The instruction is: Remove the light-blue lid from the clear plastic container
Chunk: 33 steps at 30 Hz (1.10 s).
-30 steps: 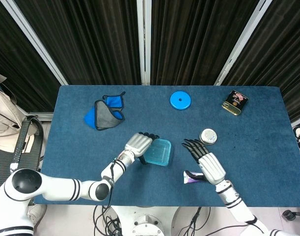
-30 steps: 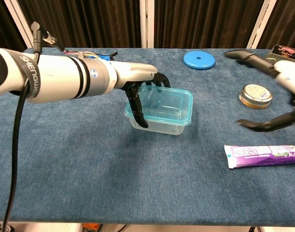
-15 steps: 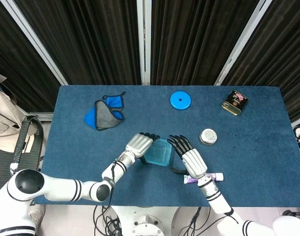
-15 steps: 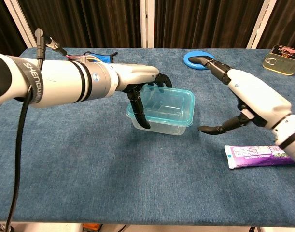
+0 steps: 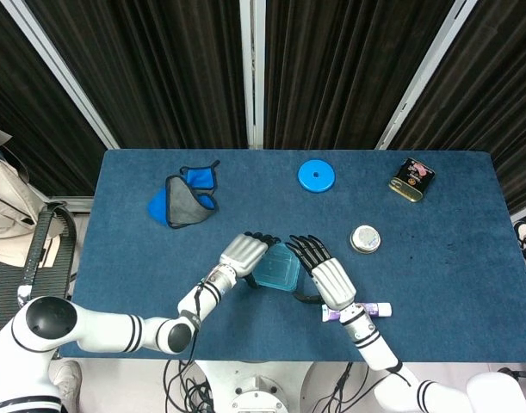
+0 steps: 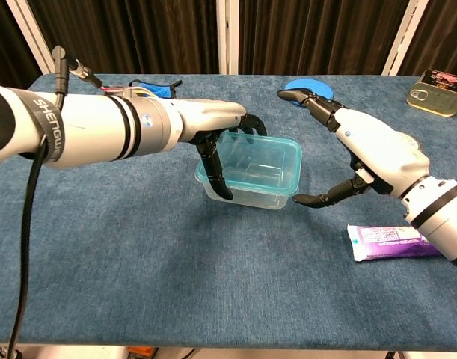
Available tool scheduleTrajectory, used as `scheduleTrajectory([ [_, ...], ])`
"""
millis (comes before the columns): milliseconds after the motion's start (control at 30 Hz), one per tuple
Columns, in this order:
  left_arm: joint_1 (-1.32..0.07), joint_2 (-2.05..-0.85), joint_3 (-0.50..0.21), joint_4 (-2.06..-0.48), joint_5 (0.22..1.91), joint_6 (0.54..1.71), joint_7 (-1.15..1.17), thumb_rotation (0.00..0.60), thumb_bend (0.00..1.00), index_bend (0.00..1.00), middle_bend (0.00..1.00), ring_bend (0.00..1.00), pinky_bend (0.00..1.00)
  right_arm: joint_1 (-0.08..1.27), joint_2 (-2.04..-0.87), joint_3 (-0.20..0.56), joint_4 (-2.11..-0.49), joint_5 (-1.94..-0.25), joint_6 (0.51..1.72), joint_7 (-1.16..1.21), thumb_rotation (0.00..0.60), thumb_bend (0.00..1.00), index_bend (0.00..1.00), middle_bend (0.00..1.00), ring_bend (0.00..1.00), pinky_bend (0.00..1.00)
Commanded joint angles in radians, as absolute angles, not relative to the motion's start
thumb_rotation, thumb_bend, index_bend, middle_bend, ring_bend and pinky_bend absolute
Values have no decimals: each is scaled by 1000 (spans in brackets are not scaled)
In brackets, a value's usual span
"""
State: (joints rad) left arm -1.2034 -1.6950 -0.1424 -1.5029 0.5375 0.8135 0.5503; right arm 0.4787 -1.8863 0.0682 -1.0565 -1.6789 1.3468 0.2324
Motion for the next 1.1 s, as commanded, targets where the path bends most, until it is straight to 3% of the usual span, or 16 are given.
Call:
scheduleTrajectory([
  [33, -1204, -1694, -142, -1504, 536, 814, 551, 600, 0, 244, 257, 199, 287, 484, -1889, 70, -1057, -1676, 1345, 229, 600, 26, 0, 0, 0, 0],
  [1100, -1217, -1708, -131, -1493, 532, 828, 573, 600, 0, 243, 254, 199, 284, 516, -1883, 85, -1068, -1645, 1367, 228, 600, 40, 0, 0, 0, 0],
])
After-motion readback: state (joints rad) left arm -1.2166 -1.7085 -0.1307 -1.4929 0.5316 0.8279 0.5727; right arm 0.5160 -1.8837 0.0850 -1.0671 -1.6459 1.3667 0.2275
